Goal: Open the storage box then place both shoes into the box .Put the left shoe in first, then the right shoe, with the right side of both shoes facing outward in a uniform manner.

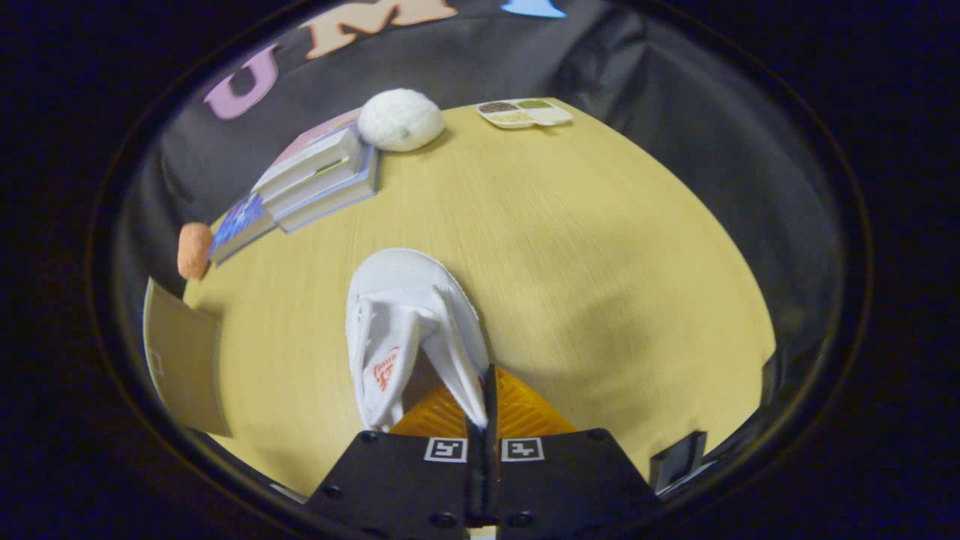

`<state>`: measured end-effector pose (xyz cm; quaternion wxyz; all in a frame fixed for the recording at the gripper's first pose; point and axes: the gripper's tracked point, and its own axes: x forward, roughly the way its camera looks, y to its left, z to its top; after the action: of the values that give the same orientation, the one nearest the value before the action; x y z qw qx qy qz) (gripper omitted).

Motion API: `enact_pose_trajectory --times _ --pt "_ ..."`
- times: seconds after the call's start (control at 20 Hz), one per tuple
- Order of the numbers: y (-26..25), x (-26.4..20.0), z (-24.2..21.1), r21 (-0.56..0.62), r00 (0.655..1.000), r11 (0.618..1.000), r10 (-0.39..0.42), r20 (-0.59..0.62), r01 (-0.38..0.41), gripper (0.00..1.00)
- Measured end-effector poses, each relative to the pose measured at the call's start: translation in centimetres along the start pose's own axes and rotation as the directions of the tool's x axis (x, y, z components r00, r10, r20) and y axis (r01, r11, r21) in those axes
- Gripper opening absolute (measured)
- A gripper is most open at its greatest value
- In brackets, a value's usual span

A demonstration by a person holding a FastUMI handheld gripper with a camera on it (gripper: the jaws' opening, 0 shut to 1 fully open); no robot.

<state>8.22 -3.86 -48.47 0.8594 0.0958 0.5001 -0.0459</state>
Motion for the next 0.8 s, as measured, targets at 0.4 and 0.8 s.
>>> enact_pose_trajectory --times 0.4,0.8 --pt "6.8 -6.4 -1.6 0.302 0.968 0.922 0.253 0.003 -0.242 0.03" --pt "21.2 -14.7 -3.2 0.353 0.906 0.837 0.412 0.095 -0.418 0.02"
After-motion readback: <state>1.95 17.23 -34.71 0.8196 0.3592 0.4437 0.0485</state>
